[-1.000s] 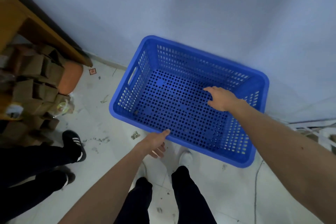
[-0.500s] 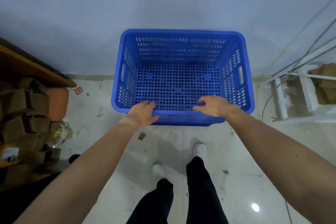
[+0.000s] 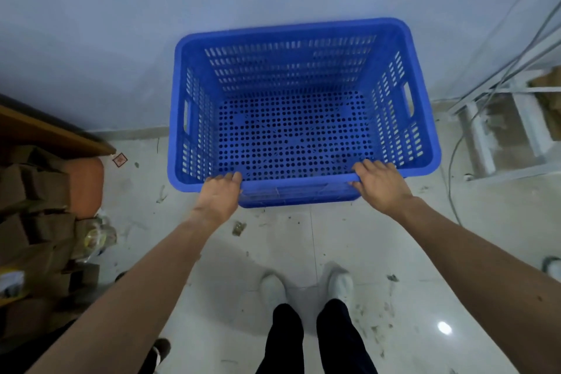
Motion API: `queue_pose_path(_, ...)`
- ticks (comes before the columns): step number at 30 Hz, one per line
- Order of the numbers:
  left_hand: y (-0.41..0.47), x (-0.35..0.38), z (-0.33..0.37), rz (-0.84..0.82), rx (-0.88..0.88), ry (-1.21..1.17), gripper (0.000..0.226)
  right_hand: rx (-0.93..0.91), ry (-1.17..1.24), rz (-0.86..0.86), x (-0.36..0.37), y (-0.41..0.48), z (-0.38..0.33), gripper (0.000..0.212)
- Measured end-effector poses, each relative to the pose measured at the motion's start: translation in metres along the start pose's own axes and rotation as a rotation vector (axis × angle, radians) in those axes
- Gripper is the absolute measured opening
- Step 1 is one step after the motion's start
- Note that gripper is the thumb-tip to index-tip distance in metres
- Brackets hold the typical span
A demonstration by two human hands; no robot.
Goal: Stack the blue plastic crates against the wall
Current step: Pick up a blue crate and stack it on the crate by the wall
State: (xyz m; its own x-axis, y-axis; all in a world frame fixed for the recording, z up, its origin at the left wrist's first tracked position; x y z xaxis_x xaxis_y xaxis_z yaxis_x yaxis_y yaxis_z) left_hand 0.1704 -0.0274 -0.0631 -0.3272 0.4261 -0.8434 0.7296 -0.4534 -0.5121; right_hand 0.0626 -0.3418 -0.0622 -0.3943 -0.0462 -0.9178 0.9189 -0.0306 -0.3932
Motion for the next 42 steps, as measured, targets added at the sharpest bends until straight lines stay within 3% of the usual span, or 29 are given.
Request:
queue_pose_path(7,0.012,-0.013,-0.002,0.029,0.099,0.063,0.027,-0.237,-0.213,0.007,-0.023,0.012,0.011,0.045)
queue_pose_path(13,0.003,-0.008,0.008,0.041,0.074,0.057,0.032,-0.141,-0.197,0.015,-0.011,0.006,0.019,0.054)
queue_pose_path(18,0.005,-0.009,0.0,0.048,0.092,0.079,0.034,0.014,-0.096,-0.02,-0.006,0.001,0.01,0.043)
queue_pose_path(28,0.009,-0.01,-0.018,0.061,0.009,0.122,0.034,0.012,-0.098,-0.042,-0.003,0.006,0.005,0.046)
queue_pose_path(33,0.001,-0.015,-0.004,0.056,-0.059,0.173,0.022,-0.107,-0.19,-0.052,-0.01,0.012,0.012,0.051)
queue_pose_path(38,0.008,-0.021,-0.007,0.094,0.029,0.274,0.029,-0.102,-0.125,-0.047,-0.008,0.014,0.028,0.048)
queue_pose_path(42,0.004,-0.014,-0.015,0.103,-0.005,0.204,0.04,-0.122,-0.044,-0.11,-0.008,0.006,0.053,0.045)
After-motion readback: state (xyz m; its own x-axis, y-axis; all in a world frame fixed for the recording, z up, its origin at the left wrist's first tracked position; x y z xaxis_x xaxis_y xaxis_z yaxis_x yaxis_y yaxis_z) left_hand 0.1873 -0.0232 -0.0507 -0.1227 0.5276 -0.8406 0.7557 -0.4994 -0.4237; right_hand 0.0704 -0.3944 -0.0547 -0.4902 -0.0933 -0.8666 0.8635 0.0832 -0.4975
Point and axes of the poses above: each hand's wrist, its own y-axis towards the middle knuckle, its own x-axis out of the palm, z = x × y, the point moved 6 cm from there along y, towards the middle knuckle, and after that the axes turned 3 degrees about -y, right-handed, at the moved point
